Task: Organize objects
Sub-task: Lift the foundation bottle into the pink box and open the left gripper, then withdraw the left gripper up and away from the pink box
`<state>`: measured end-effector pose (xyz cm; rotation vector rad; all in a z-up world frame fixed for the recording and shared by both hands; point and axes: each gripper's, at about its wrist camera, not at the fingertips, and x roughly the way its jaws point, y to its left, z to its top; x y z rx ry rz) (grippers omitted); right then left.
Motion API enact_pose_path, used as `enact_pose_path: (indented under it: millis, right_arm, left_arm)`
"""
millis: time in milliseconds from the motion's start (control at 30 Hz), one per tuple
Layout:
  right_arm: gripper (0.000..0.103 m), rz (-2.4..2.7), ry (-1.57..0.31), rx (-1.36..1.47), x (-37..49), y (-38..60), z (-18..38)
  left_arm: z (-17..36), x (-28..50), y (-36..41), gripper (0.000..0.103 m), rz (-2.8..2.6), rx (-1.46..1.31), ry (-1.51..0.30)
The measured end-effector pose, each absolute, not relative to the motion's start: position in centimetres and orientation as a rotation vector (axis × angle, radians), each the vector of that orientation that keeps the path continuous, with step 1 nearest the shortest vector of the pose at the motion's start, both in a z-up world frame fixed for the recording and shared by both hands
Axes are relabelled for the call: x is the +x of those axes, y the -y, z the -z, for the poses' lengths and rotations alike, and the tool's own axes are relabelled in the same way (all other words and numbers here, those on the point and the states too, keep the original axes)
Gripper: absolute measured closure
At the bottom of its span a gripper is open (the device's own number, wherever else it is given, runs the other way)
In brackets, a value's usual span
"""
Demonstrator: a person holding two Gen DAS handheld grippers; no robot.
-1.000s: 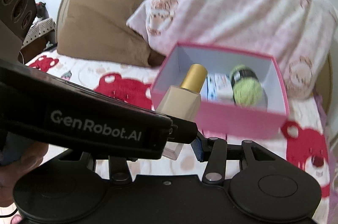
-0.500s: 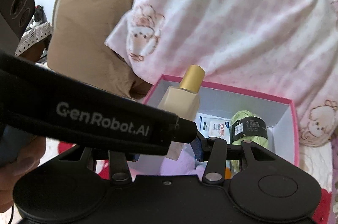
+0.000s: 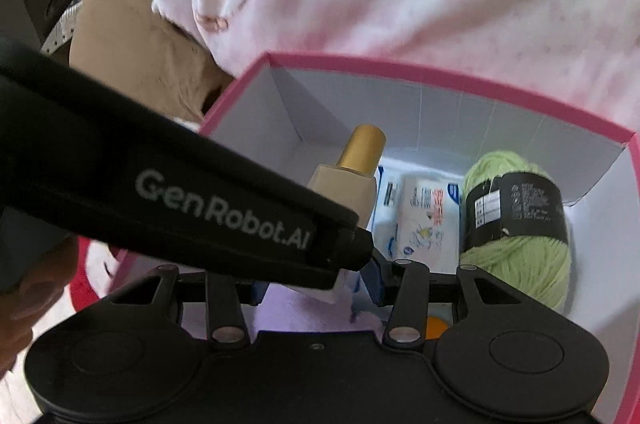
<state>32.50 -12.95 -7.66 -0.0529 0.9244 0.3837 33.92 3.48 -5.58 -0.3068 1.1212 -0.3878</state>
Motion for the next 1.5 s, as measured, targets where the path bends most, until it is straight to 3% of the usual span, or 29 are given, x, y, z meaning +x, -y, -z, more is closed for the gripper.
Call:
enact_pose_path:
  millis: [300, 433, 733, 1267, 1500]
  right_arm:
    - [0.052, -0.357, -1.003, -0.021, 33.4, 13.2, 9.4]
    - [0.04, -0.357, -0.987, -0.035, 32.3, 12.9, 8.0]
    - [0.033, -0.317, -0.858, -0.063, 25.0, 14.1, 4.1]
    - [0.03, -0.217, -0.752, 0.016, 18.3, 18.6, -7.2]
    - [0.029, -0.183, -0.736, 0.013, 14.0, 18.9, -9.3]
  left_arm:
    - [8.1, 34.4, -3.0, 0.064, 0.343, -0.334, -1.154]
    - [7.6, 33.8, -3.1, 0.064, 0.334, -0.325, -1.128]
    - [2.1, 28.8, -4.2, 0.056, 0.353, -0.157, -1.034]
    - [-7.0, 19.2, -5.3, 0.04, 0.308, -0.015, -0.991]
    - [-8.6, 15.3, -6.6, 0.032, 0.294, -0.046, -0.981]
